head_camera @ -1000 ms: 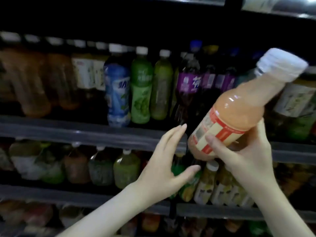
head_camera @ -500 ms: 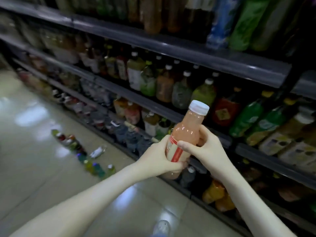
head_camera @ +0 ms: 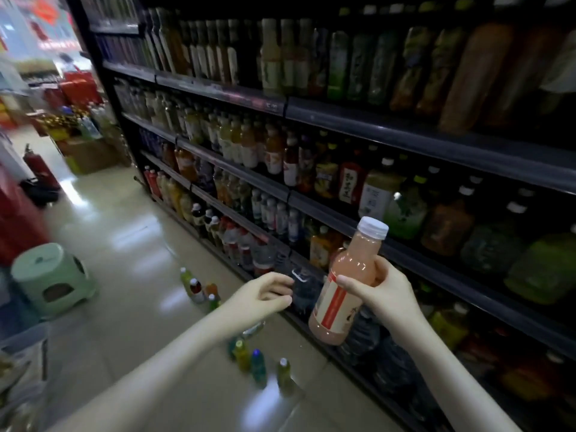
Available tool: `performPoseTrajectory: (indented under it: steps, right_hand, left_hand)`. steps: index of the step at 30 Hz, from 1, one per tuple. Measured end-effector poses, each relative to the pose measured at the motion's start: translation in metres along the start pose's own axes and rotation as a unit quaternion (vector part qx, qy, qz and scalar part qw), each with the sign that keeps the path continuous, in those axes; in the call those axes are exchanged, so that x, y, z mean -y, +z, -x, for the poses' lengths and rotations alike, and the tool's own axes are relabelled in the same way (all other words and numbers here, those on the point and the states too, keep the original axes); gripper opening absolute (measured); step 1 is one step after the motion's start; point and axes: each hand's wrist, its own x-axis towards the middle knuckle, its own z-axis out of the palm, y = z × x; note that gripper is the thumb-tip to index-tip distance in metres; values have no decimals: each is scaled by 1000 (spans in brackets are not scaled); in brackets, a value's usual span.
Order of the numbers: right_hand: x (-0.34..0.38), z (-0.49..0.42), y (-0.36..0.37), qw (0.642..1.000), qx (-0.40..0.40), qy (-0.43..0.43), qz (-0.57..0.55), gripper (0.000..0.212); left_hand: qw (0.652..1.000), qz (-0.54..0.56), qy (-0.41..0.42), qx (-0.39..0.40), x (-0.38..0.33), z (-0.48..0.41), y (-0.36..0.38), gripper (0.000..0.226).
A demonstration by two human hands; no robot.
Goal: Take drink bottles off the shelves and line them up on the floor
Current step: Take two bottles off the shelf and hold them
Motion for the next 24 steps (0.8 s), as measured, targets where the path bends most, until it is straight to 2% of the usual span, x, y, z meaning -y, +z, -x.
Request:
performPoseTrajectory:
  steps: [2,6,12,19,24]
  right_hand:
    - [16,-24,40,1000,-12,2,-13,62]
    - [46,-68,110,999,-21,-1,-48,54]
    - [77,-145,194,999,-19,-28,-32,63]
    - [81,-267,288,999,-32,-43,-7,69]
    - [112,-366,353,997,-49,-53,-12,70]
  left_hand:
    - [1000,-7,3,-18,13,-6,-47,23]
    - [999,-24,22,-37,21,-23,-120,25]
    - [998,-22,53,-35,37,-76,-196,29]
    - [995,-69,65,-17,82,-174,-300,39]
    - [992,-114,60,-11,83,-253,-399,43]
